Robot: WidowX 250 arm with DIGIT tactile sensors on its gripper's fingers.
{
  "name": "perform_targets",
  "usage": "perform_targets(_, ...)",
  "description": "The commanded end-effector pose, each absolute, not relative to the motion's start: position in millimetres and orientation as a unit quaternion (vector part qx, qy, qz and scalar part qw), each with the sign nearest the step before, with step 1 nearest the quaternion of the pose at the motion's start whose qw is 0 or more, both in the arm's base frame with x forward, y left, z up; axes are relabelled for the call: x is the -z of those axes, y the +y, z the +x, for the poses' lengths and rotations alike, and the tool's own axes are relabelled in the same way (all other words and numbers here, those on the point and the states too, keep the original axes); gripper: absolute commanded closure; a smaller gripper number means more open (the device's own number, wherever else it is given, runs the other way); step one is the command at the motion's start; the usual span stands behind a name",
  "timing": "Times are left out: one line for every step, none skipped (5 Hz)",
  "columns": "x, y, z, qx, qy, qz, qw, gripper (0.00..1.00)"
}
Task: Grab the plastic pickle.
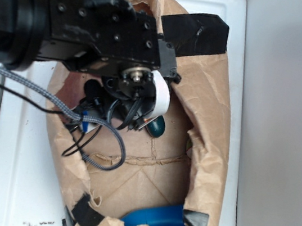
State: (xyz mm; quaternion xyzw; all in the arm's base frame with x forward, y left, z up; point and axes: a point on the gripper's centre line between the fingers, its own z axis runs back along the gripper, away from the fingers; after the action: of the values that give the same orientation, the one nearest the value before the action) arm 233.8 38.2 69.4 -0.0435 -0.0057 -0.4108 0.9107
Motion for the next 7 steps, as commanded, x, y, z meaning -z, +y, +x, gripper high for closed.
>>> perform_targets(-124.4, 44.3, 242.6, 0.385, -0.050, -0.051, 0.920, 0.00)
perform_targets(-128.5, 42.3, 247.6, 0.375, -0.044, -0.078, 0.923, 0.00)
perform_targets(-110.5, 27.2, 254.3, 0.378, -0.045, -0.070, 0.922, 0.00)
perform_targets(-94.8, 29.8, 268.7, 0.373, -0.046, -0.047, 0.926, 0.00)
perform_targets(-78.2, 39.2, 276.5, 0.371, -0.044, -0.034, 0.927, 0.00)
perform_targets(-47.2, 40.6, 277.7, 0.384, -0.032, -0.009, 0.923, 0.00)
perform_targets(-33.9, 41.1, 276.9, 0.381, -0.015, -0.001, 0.924, 0.00)
